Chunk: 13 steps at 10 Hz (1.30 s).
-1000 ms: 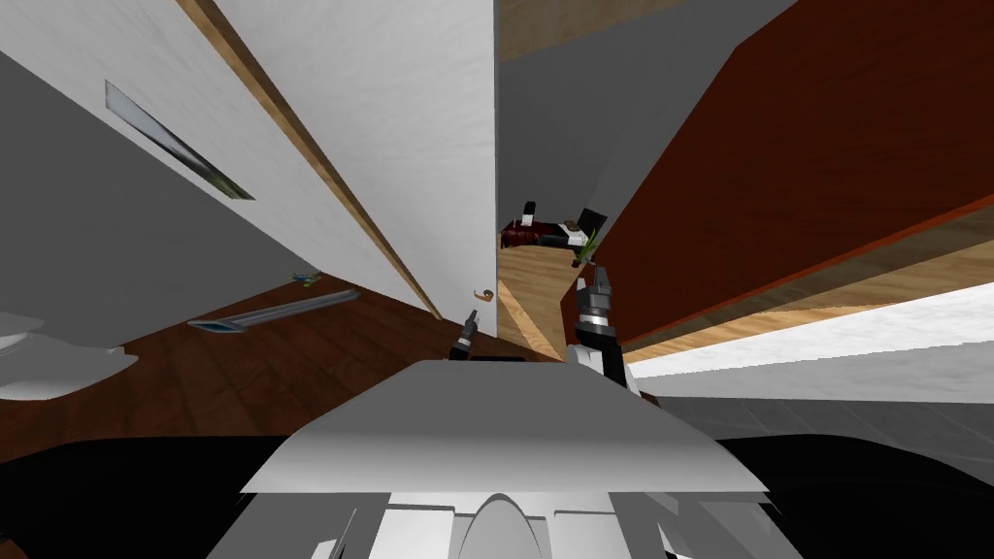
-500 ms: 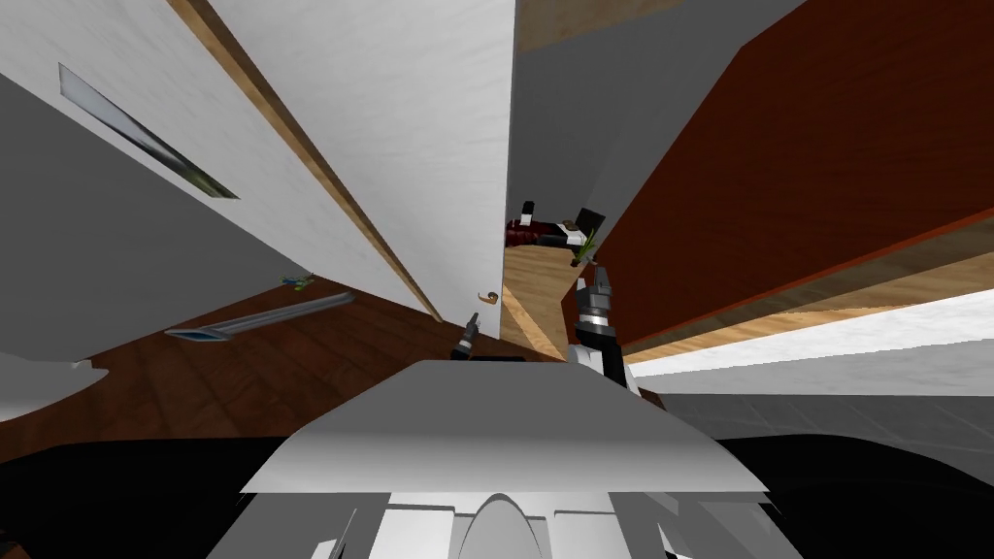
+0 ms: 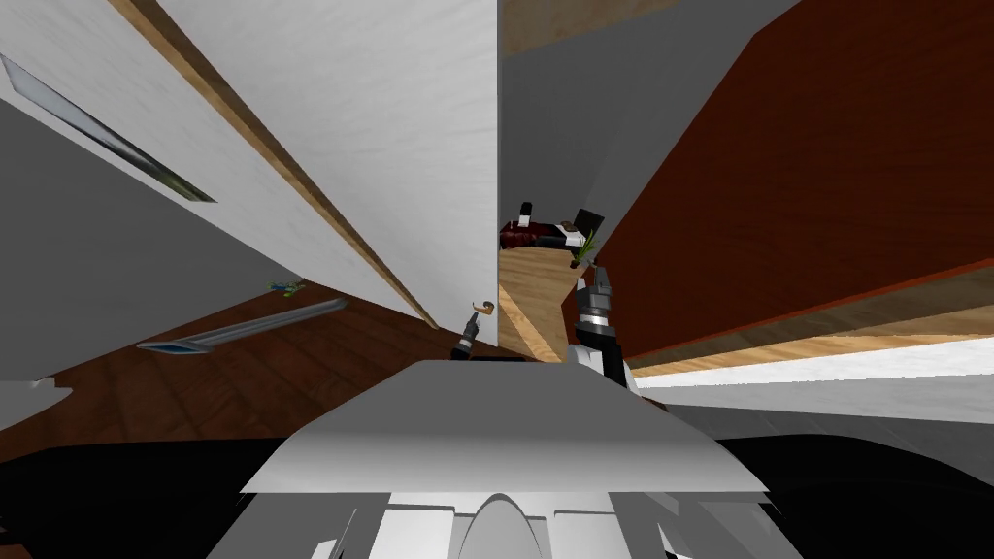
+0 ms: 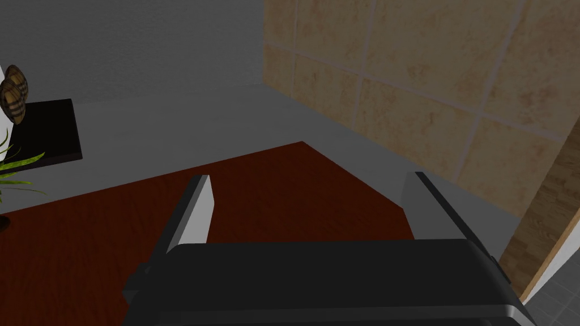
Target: Push the door open
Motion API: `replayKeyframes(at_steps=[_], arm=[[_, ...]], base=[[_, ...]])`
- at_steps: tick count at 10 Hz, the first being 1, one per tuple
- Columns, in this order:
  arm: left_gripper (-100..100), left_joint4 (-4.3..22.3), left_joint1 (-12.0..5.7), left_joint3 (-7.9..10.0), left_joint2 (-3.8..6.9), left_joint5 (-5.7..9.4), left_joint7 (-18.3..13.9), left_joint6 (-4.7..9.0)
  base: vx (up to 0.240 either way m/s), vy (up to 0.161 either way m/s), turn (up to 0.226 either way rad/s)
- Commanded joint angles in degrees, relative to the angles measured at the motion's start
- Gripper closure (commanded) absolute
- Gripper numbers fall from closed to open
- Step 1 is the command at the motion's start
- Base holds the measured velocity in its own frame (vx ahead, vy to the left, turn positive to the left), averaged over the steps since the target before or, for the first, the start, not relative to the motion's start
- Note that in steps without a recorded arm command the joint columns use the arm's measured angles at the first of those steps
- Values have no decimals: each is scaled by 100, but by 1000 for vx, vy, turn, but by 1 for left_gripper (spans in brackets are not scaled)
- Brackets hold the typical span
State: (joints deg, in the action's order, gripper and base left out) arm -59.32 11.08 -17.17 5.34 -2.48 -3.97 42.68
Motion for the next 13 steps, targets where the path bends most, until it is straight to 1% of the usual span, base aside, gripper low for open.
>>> replayKeyframes(at_steps=[1,3,4,5,10,11,12,13], arm=[[-100,64,-43,31,-27,11,14,16],[-100,126,-85,58,-60,20,25,29],[-100,106,-74,50,-52,17,22,23],[100,106,-74,50,-52,17,22,23],[100,106,-74,50,-52,17,22,23],[100,127,-122,135,-49,48,46,7],[100,134,-129,156,-48,55,52,6],[100,155,-148,215,-49,76,70,3]], base=[[203,-59,-40],[185,-55,-20],[81,-19,0],[-10,1,3],[-7,3,-3],[121,-51,29],[171,-66,40],[155,-55,33]])
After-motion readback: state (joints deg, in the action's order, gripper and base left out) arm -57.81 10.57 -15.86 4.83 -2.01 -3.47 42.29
